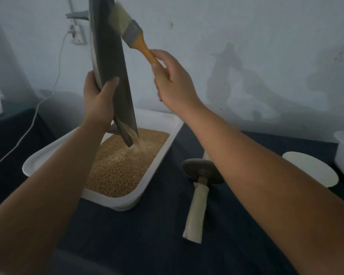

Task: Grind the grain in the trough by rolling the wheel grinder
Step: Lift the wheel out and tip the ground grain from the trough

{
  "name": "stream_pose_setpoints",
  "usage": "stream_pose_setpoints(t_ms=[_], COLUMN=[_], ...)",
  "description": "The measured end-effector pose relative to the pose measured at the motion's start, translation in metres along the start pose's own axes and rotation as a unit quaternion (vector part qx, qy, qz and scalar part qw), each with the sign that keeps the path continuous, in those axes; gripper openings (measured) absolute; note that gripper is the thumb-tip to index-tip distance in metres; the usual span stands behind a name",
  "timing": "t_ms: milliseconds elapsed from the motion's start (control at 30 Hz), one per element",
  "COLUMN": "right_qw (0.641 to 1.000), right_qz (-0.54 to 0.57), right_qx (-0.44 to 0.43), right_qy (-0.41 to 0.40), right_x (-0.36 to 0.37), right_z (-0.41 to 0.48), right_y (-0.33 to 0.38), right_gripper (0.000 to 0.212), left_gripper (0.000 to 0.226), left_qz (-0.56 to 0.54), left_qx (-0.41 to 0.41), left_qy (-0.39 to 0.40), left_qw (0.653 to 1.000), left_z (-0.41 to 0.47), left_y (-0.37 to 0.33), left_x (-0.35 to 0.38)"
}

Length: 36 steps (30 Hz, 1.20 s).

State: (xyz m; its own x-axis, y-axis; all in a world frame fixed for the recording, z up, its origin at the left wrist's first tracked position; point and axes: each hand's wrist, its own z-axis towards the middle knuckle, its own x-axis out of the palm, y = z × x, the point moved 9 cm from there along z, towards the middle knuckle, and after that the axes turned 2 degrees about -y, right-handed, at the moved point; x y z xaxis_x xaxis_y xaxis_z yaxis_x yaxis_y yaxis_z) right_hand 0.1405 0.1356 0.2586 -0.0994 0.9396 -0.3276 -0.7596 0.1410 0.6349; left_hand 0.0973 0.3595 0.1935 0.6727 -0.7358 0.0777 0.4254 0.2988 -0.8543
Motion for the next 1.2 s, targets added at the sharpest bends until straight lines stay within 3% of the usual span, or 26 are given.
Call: stream_pose_setpoints(t_ms=[267, 367, 500, 533, 633, 700, 867, 1033, 1100, 1200], right_qw=[0.997, 0.998, 0.973, 0.974, 0.995, 0.998, 0.984, 0.903, 0.888, 0.935], right_qz=[0.005, -0.040, -0.140, -0.140, -0.079, -0.046, -0.122, -0.258, -0.287, -0.227], right_qx=[-0.029, -0.033, -0.034, -0.036, -0.049, -0.040, -0.005, -0.001, 0.003, -0.010], right_qy=[-0.069, 0.034, 0.181, 0.176, 0.023, -0.020, 0.132, 0.343, 0.359, 0.273], right_x=[0.035, 0.054, 0.066, 0.058, 0.019, 0.015, 0.054, 0.055, 0.041, 0.020], right_z=[0.015, 0.016, -0.005, -0.008, -0.002, 0.006, 0.000, -0.049, -0.052, -0.032], right_y=[0.001, -0.001, -0.020, -0.023, -0.018, -0.010, -0.013, -0.047, -0.051, -0.033], right_gripper=[0.036, 0.041, 0.037, 0.036, 0.036, 0.039, 0.044, 0.043, 0.042, 0.041], left_gripper=[0.070, 0.075, 0.064, 0.063, 0.064, 0.065, 0.062, 0.054, 0.056, 0.058], left_qz=[-0.036, -0.045, -0.042, -0.041, -0.029, -0.021, -0.041, -0.038, -0.029, -0.010], left_qx=[-0.062, -0.074, -0.069, -0.065, -0.059, -0.063, -0.056, -0.030, -0.002, 0.029], left_qy=[0.017, 0.029, 0.023, 0.019, 0.021, 0.029, 0.050, 0.020, 0.020, 0.026], left_qw=[0.997, 0.996, 0.996, 0.997, 0.998, 0.997, 0.996, 0.999, 0.999, 0.999], left_z=[-0.006, -0.005, -0.001, 0.000, 0.001, -0.002, -0.005, 0.003, 0.007, 0.009], left_y=[0.013, 0.020, 0.020, 0.020, 0.020, 0.021, 0.014, -0.002, -0.010, -0.017], left_x=[0.012, 0.012, 0.006, 0.005, 0.006, 0.010, 0.019, 0.009, 0.004, 0.004])
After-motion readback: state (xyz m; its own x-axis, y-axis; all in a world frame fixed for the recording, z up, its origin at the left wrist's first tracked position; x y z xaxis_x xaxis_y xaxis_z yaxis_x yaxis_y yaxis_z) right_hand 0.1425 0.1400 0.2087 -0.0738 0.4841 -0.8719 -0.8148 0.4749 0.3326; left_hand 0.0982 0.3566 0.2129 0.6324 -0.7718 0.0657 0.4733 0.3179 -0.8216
